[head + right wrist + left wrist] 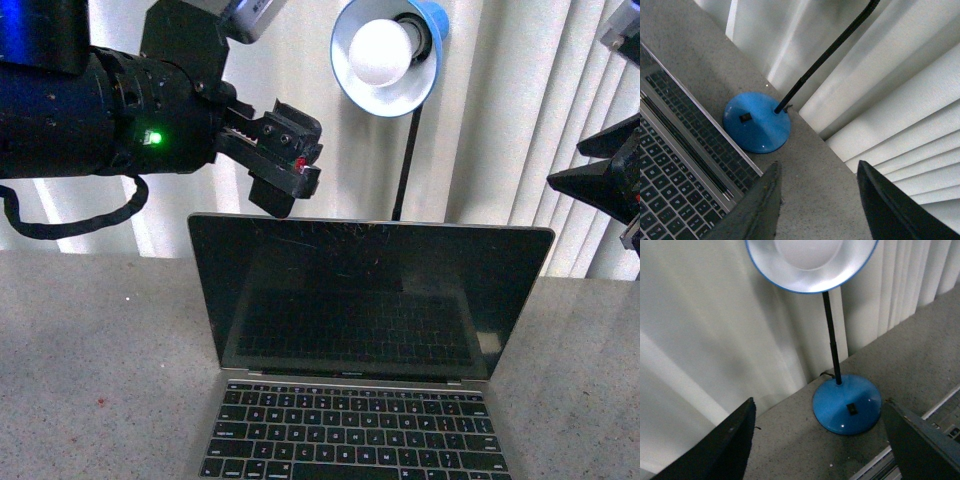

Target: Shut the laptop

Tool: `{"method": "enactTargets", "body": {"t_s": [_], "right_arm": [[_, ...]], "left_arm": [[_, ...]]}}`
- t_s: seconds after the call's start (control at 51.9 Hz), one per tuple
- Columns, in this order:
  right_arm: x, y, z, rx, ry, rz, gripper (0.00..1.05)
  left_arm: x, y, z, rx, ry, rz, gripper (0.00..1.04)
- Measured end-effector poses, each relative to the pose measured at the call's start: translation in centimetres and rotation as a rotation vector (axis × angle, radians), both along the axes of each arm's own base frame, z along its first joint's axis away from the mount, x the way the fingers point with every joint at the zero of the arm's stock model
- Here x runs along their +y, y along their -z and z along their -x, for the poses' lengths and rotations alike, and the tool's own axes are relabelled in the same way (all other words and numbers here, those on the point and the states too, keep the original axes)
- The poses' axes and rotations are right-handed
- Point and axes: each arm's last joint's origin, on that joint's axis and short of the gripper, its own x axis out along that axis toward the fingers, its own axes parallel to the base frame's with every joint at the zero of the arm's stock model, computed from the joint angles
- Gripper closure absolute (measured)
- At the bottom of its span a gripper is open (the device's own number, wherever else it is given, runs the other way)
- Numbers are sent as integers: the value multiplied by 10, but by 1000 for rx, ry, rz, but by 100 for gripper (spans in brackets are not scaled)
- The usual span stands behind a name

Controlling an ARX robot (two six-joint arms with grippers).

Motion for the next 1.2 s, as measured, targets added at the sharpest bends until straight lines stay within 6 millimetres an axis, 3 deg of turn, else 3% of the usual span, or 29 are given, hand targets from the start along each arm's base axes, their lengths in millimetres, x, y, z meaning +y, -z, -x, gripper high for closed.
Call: {"method": "enactTargets", "body": {"t_s": [0.231, 0.424, 0.771, 1.195], "right_arm": [[1, -6, -13, 1, -67, 84, 100], [8, -5, -19, 9, -109, 115, 102], [16, 6, -29, 53, -171, 154, 102], [25, 14, -40, 88, -234, 187, 102]], "left_arm": [[-7, -7, -11, -6, 57, -83, 71], [-10, 6, -24, 40, 73, -183, 101], [-10, 14, -44, 52, 38, -347, 101], [-3, 17, -46, 88, 83, -482, 101]]}}
